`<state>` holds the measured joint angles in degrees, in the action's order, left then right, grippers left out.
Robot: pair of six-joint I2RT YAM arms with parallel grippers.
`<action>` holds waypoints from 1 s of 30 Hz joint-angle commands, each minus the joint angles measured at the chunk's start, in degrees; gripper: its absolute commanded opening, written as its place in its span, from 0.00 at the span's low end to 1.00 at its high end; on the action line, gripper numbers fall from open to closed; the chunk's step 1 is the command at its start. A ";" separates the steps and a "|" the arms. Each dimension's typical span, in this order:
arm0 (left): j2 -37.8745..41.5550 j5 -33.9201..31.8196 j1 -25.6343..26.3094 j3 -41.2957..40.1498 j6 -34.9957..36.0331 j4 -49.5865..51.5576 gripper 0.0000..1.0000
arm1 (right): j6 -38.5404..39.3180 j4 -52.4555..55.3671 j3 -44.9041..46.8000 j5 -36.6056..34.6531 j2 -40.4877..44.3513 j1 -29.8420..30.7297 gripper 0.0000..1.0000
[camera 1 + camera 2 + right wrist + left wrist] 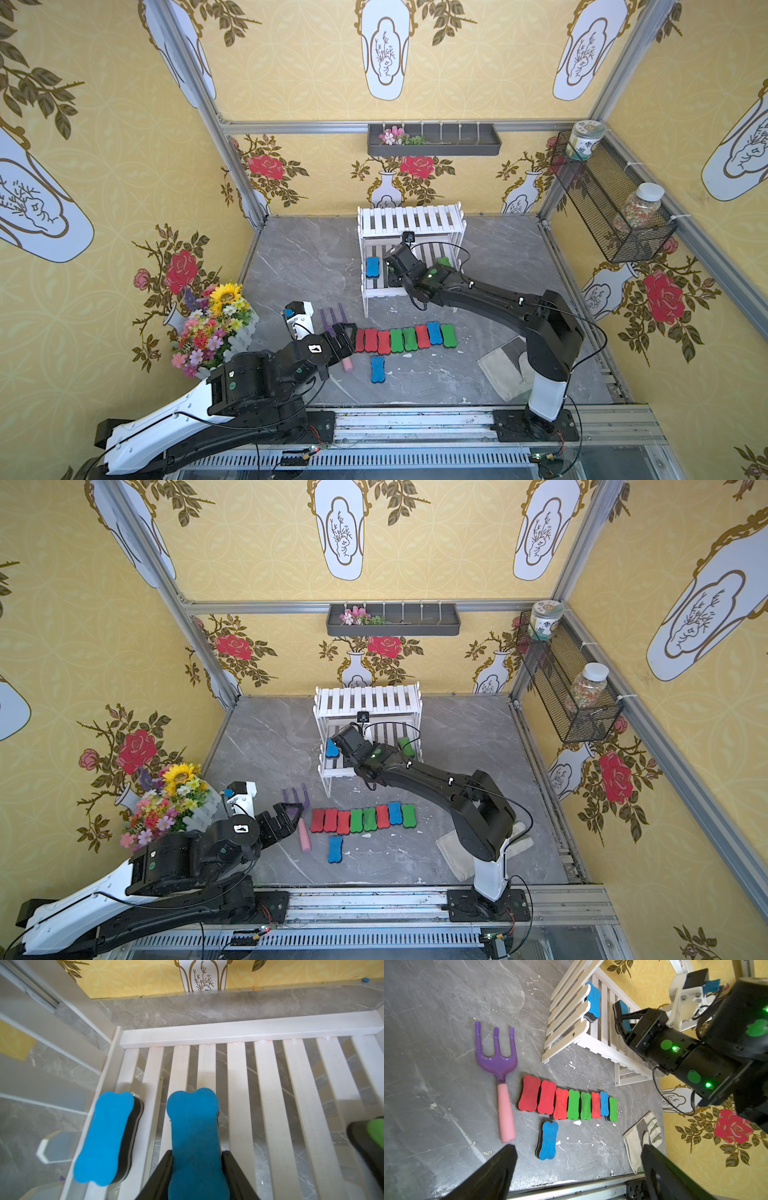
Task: Remove the whiteboard erasers from the shelf
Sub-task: Pick up the whiteboard eraser from the shelf, then place the whiteboard eraser at the center of the board.
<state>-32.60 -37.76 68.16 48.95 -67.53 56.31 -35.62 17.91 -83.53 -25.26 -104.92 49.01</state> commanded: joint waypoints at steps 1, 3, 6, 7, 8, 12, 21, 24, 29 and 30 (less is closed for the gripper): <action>0.34 -0.46 -0.05 -0.18 -0.39 0.78 1.00 | 1.46 -3.76 2.23 3.16 3.45 1.22 0.39; 0.59 -0.80 -0.05 -0.04 -0.85 1.43 1.00 | 1.48 -3.81 5.16 3.32 6.61 3.25 0.39; 1.18 -1.27 -0.05 0.01 -1.16 2.11 1.00 | 0.36 -3.29 10.64 2.76 11.99 7.00 0.39; 1.44 -1.42 -0.03 0.05 -1.20 2.18 1.00 | -0.38 -2.71 12.76 2.11 14.19 8.90 0.39; 1.69 -1.44 -0.04 -0.04 -1.29 2.30 1.00 | -1.84 -1.56 14.44 1.59 15.92 10.48 0.39; 2.35 -1.42 -0.04 -0.43 -1.65 2.62 1.00 | -10.32 5.52 22.49 -2.30 22.79 20.45 0.38; -0.72 -1.10 -0.05 0.16 -0.33 0.10 0.99 | -27.31 15.97 28.82 -6.99 17.99 37.52 0.38; -1.88 -0.96 -0.05 0.49 -0.25 -0.63 1.00 | -26.53 13.96 27.67 -6.63 12.81 38.00 0.38; -1.78 0.12 -0.05 0.61 -0.65 -0.77 0.99 | -25.66 11.41 26.66 -6.43 7.78 35.69 0.38; -1.53 0.14 -0.05 0.58 -0.91 -0.62 0.99 | -25.69 10.73 26.77 -5.90 7.02 35.10 0.38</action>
<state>-34.50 -38.37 68.16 49.50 -68.55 56.60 -60.42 30.41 -56.86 -30.81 -96.47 85.36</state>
